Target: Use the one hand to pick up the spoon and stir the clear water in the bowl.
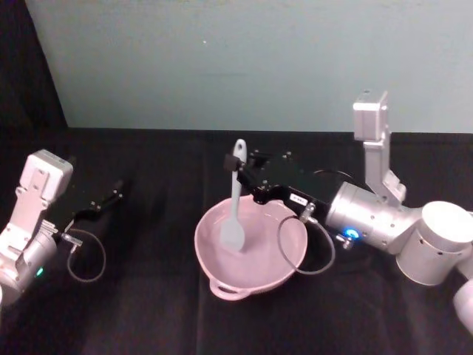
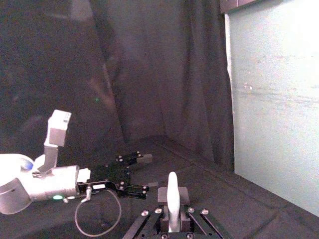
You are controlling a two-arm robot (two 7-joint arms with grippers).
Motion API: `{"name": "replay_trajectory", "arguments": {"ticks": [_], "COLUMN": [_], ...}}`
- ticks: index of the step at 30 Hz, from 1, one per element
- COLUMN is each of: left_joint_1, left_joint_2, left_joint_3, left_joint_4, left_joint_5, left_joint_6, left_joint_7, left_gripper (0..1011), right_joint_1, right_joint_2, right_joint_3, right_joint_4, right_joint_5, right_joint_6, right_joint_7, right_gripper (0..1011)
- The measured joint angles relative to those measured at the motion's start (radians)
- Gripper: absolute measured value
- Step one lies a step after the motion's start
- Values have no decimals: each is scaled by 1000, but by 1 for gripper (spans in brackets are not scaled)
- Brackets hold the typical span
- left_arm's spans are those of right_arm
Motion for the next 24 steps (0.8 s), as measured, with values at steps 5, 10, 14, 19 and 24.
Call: {"name": "replay_trajectory", "arguments": {"ticks": [5, 10, 14, 19, 24], "left_joint_1": [0, 0, 0, 0, 0], "left_joint_2": [0, 0, 0, 0, 0], "left_joint_3": [0, 0, 0, 0, 0], "left_joint_4": [0, 0, 0, 0, 0], "left_joint_5": [0, 0, 0, 0, 0], "left_joint_6": [0, 0, 0, 0, 0], "left_joint_7": [0, 0, 0, 0, 0], "left_gripper": [1005, 1005, 1005, 1005, 1005], "right_joint_1": [34, 43, 32, -1, -39], "right_joint_2": [-30, -37, -24, 3, 24], "right_joint_3": [-7, 9, 29, 56, 67], "right_joint_4": [58, 77, 64, 21, -35], "right_joint_5": [-42, -74, -94, -111, -121], "right_joint_6": [-2, -9, -10, -7, -1], "right_joint_7": [-16, -50, -78, -101, -103], "right_gripper": [121, 121, 121, 121, 121]}}
